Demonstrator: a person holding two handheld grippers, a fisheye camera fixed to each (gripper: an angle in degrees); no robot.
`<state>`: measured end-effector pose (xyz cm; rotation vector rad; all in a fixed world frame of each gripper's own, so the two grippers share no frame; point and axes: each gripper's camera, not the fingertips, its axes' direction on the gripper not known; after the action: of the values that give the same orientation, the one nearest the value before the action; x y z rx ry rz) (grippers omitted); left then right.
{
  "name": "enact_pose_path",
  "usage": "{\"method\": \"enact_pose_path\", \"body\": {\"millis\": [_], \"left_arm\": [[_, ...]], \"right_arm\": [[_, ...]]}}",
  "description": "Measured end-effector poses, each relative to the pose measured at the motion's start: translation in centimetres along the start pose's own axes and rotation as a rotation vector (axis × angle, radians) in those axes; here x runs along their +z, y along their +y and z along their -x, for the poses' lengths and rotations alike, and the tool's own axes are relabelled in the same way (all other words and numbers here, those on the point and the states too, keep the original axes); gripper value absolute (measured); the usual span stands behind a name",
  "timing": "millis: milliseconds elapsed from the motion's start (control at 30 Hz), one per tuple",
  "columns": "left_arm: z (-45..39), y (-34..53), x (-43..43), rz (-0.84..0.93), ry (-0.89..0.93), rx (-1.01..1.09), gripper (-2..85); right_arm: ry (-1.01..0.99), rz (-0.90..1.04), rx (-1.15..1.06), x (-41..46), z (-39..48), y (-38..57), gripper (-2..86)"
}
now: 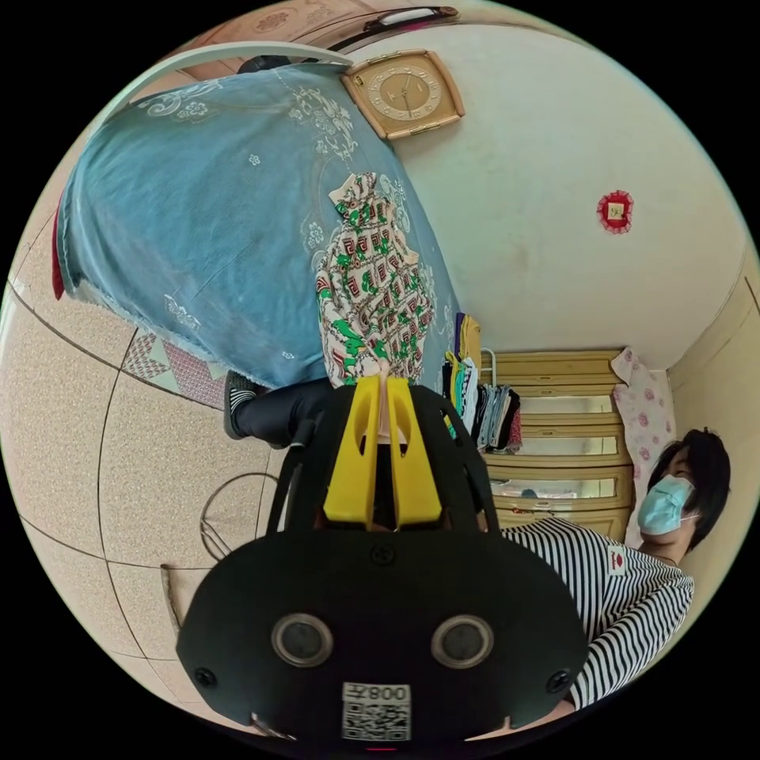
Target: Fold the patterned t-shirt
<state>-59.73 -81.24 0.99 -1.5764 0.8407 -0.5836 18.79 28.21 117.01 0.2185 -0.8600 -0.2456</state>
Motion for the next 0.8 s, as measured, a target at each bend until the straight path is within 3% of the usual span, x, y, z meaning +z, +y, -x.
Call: {"method": "enact_pose_path", "body": {"millis": [133, 367, 567, 733, 800], "left_arm": [[0.4, 0.2, -0.7, -0.012, -0.001, -0.028, 1.3], [0.8, 0.0, -1.8, -0.021, 0.006, -0.064, 1.3], [1.1, -8.5, 2.7, -0.035, 0.105, -0.075, 1.2], [-7.8, -21.0, 2.6, -0.176, 0.205, 0.132, 1.1], [-13.4, -24.1, 0.4, -0.239, 0.241, 0.268, 1.1]], "right_arm": [[0.063, -0.002, -0.033, 0.1, 1.5, 0.4, 1.9], [-0.105, -0.096, -0.122, -5.3, 4.3, 2.2, 0.6], [-0.134, -0.151, -0.156, -8.8, 6.0, -6.7, 0.4], [-0.090, -0.227, -0.371, -14.5, 17.6, -20.0, 0.3], [-0.054, -0.301, -0.533, -18.8, 26.7, -23.3, 0.3]]}}
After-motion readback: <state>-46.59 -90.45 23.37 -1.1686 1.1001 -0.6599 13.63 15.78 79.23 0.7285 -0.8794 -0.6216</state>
